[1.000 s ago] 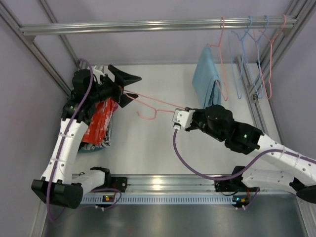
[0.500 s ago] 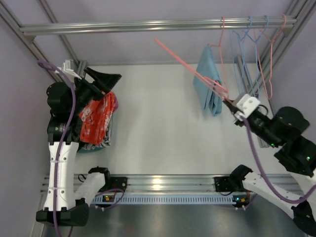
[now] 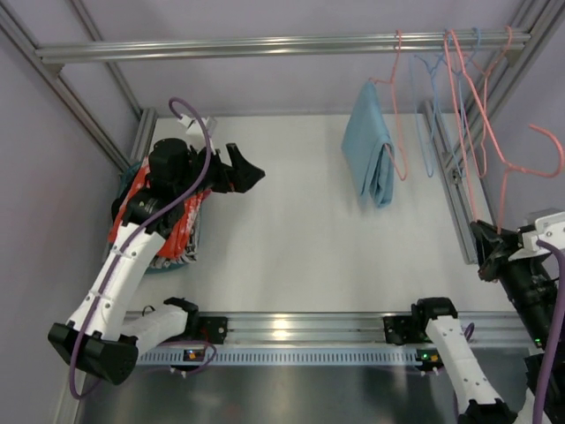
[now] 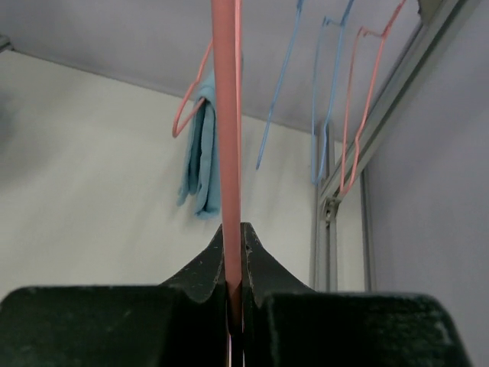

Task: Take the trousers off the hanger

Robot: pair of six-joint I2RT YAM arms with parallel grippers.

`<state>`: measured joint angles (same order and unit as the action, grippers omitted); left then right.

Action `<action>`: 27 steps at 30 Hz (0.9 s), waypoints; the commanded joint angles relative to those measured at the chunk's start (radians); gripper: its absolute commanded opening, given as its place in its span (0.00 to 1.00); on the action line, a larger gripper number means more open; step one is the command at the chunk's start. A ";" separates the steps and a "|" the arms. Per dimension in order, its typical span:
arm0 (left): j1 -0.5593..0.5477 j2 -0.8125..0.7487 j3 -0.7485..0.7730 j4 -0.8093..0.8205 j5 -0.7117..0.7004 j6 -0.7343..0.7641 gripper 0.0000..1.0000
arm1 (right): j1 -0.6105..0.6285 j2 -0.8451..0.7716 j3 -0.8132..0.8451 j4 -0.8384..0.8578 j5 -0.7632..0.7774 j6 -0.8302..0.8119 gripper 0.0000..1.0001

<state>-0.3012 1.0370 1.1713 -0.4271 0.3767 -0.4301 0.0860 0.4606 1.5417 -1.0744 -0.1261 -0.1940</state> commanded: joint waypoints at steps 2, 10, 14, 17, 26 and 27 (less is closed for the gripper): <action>-0.021 0.001 0.024 -0.022 -0.035 0.027 0.99 | -0.087 0.064 0.023 -0.229 -0.069 0.134 0.00; -0.021 -0.064 -0.002 -0.022 -0.068 0.040 0.99 | -0.155 0.173 -0.005 -0.263 -0.084 0.182 0.00; -0.021 -0.086 -0.015 -0.024 -0.099 0.063 0.99 | -0.157 0.266 -0.020 -0.260 -0.121 0.188 0.00; -0.021 -0.089 -0.016 -0.024 -0.102 0.059 0.99 | -0.157 0.360 -0.011 -0.259 -0.116 0.188 0.00; -0.021 -0.101 -0.024 -0.024 -0.124 0.057 0.99 | -0.155 0.645 0.199 -0.217 -0.037 0.217 0.00; -0.021 -0.103 -0.028 -0.024 -0.127 0.057 0.99 | -0.155 0.664 0.240 -0.210 -0.038 0.222 0.00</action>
<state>-0.3218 0.9554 1.1534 -0.4728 0.2703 -0.3897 -0.0559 1.1088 1.6558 -1.3483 -0.1867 0.0116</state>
